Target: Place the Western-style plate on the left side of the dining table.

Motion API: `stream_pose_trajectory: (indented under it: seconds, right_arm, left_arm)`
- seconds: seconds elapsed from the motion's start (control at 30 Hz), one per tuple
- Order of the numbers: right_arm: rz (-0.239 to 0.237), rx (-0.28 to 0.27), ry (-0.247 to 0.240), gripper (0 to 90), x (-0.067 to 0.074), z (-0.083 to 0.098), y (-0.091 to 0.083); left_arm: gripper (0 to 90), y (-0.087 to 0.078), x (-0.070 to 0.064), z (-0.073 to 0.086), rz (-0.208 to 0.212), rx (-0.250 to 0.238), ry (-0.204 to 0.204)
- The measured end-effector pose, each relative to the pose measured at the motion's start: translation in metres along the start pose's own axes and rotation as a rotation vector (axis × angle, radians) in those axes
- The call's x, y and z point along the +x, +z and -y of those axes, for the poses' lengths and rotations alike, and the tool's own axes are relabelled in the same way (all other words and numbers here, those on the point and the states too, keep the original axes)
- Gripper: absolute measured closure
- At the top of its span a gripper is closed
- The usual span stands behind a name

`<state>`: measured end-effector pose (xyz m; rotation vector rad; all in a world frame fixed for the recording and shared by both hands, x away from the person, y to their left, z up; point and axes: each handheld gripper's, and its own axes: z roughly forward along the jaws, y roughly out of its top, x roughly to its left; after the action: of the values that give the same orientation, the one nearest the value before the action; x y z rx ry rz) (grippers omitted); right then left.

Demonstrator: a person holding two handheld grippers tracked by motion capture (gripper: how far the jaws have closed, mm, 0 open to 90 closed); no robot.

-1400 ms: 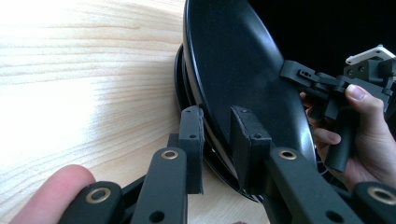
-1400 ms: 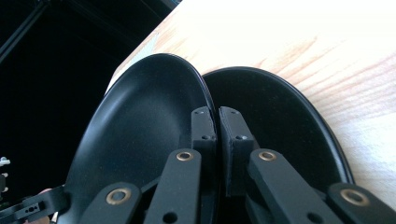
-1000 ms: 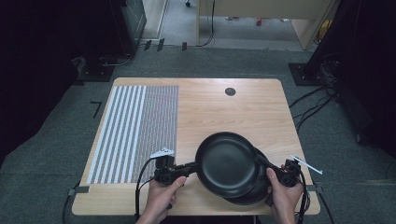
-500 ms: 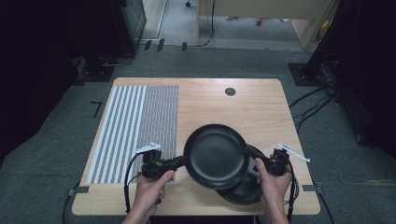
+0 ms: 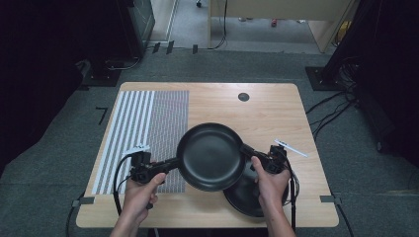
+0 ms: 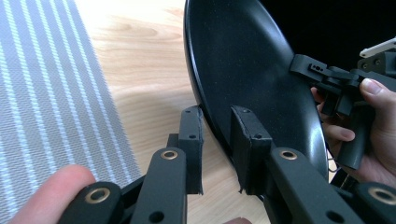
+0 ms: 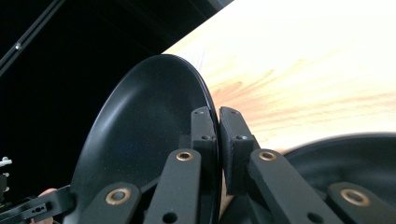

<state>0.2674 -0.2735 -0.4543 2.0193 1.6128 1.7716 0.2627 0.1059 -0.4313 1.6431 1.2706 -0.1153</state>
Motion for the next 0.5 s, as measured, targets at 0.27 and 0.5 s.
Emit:
stream_pose_trajectory:
  seconds: [0.27,0.5]
  right_arm:
    - [-0.012,0.025,-0.022,86.3,0.022,-0.002,0.032]
    - [-0.032,0.06,-0.02,86.6,0.035,0.0,0.06]
  left_arm:
    - [75.7,-0.02,0.023,-0.008,-0.022,-0.034,-0.032]
    - [75.8,-0.038,0.046,-0.015,-0.025,-0.064,-0.069]
